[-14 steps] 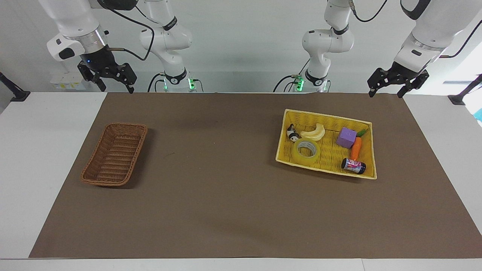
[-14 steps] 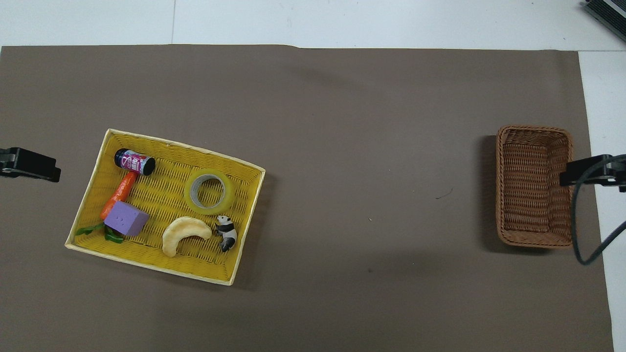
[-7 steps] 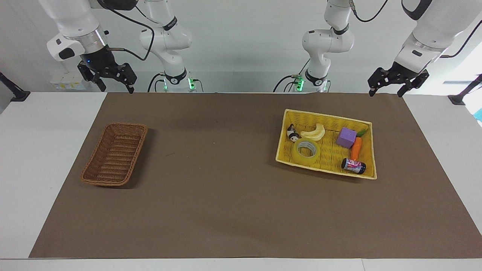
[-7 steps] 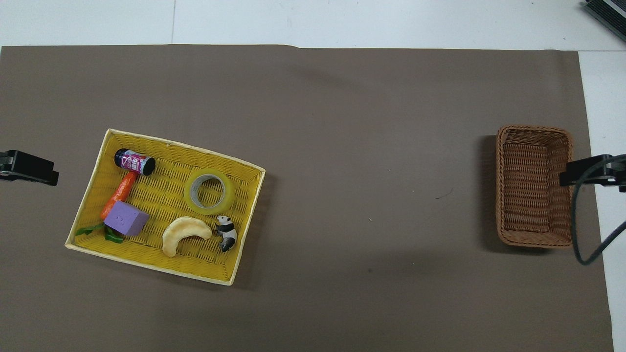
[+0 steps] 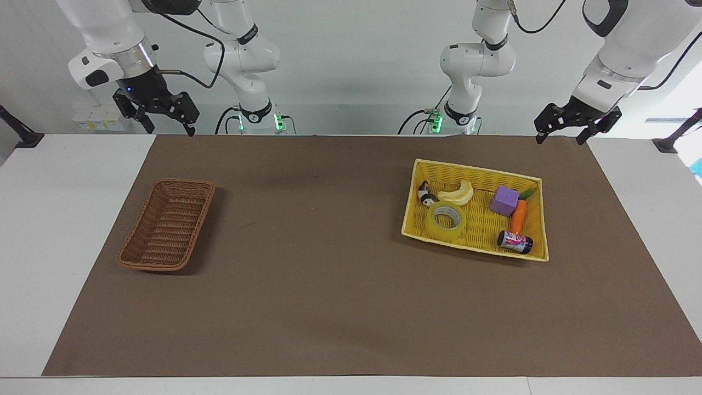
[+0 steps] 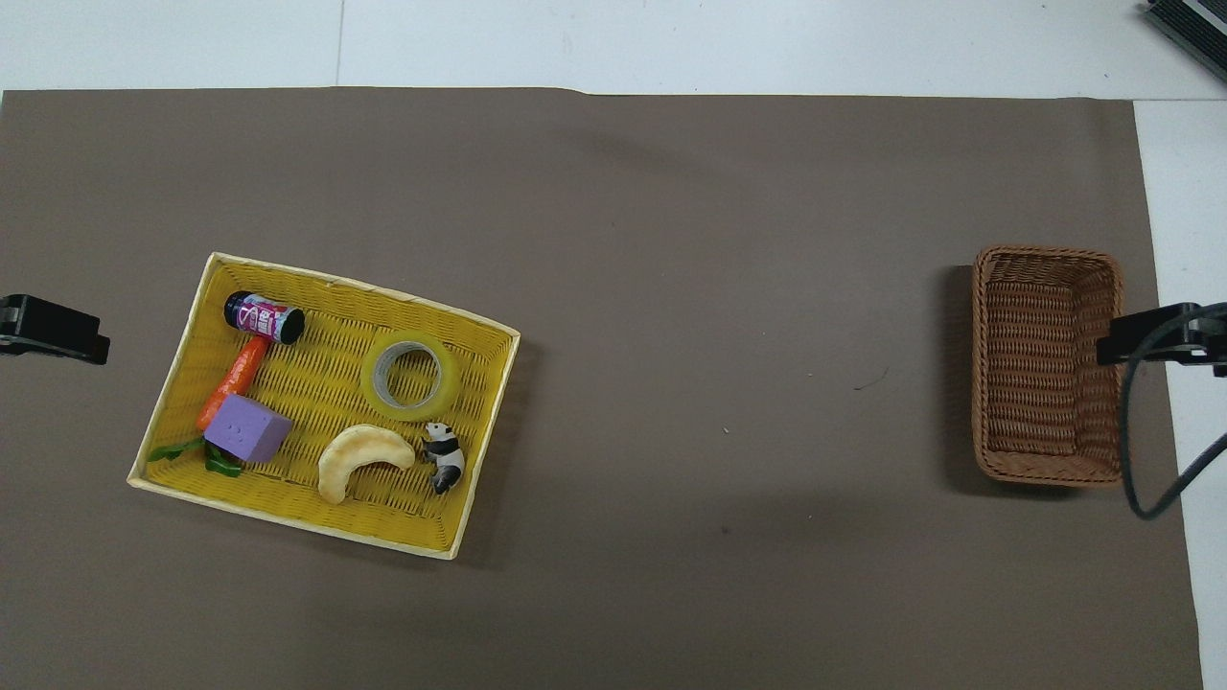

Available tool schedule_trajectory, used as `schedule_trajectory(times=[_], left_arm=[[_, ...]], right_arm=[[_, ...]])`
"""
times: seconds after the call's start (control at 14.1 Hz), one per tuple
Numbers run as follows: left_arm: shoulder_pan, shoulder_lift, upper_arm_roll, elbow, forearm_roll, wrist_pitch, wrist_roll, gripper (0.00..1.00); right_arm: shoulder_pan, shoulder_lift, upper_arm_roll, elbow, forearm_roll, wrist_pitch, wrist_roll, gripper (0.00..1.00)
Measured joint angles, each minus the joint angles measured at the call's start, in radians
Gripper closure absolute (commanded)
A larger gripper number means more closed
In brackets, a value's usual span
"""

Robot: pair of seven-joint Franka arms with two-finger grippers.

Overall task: Move tape to another basket
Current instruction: 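Reach the left gripper down into the yellow tray toward the tape roll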

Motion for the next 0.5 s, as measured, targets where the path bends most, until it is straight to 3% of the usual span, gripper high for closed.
schedule_trajectory(times=[0.5], left_arm=[[-0.049, 0.0, -0.016, -0.194, 0.0, 0.241, 0.002, 0.0]], right_arm=[[0.0, 0.0, 0.0, 0.0, 0.0, 0.0, 0.0, 0.0]])
